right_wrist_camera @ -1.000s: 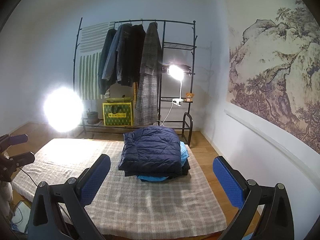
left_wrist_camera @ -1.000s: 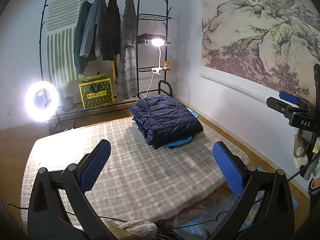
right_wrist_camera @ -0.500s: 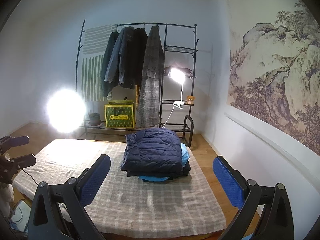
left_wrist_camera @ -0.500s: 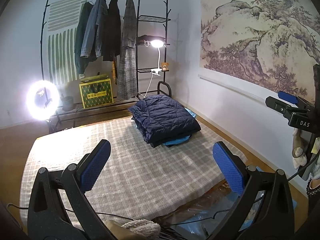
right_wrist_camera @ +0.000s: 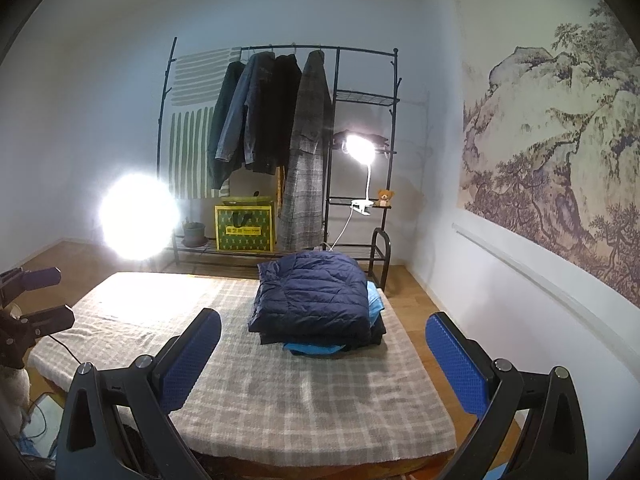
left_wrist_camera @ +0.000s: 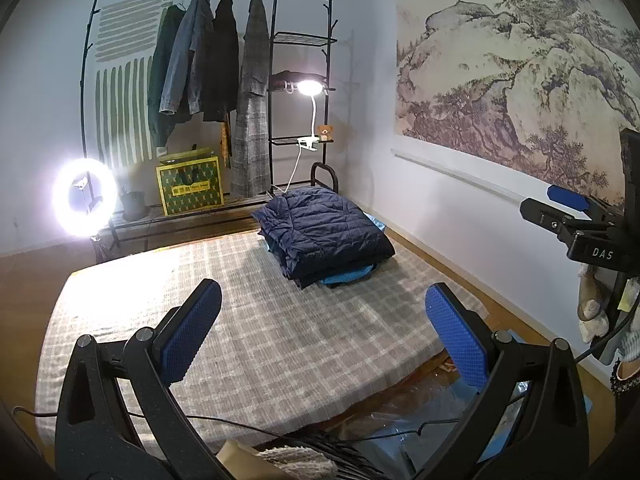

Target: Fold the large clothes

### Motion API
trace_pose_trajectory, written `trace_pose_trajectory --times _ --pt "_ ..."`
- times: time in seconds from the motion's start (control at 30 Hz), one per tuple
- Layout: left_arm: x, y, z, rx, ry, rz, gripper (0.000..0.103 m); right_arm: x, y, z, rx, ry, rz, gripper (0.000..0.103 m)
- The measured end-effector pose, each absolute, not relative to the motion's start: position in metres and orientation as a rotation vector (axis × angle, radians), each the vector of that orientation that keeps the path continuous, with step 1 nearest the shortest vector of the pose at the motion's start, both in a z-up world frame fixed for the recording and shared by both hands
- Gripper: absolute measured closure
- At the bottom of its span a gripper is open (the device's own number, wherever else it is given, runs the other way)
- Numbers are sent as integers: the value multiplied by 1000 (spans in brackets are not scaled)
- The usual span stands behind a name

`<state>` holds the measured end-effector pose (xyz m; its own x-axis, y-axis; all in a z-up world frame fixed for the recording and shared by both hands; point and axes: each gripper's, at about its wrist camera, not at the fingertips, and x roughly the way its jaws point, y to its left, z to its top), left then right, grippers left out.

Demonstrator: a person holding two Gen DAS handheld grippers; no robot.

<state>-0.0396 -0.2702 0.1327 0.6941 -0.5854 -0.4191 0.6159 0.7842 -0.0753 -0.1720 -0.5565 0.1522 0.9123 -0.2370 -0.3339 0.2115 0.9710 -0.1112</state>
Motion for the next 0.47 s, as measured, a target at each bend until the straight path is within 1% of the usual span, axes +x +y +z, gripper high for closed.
trace_pose_trajectory --times 0.47 --pt "-49 -267 112 74 446 -662 0 -168 -539 125 -91 398 -196 0"
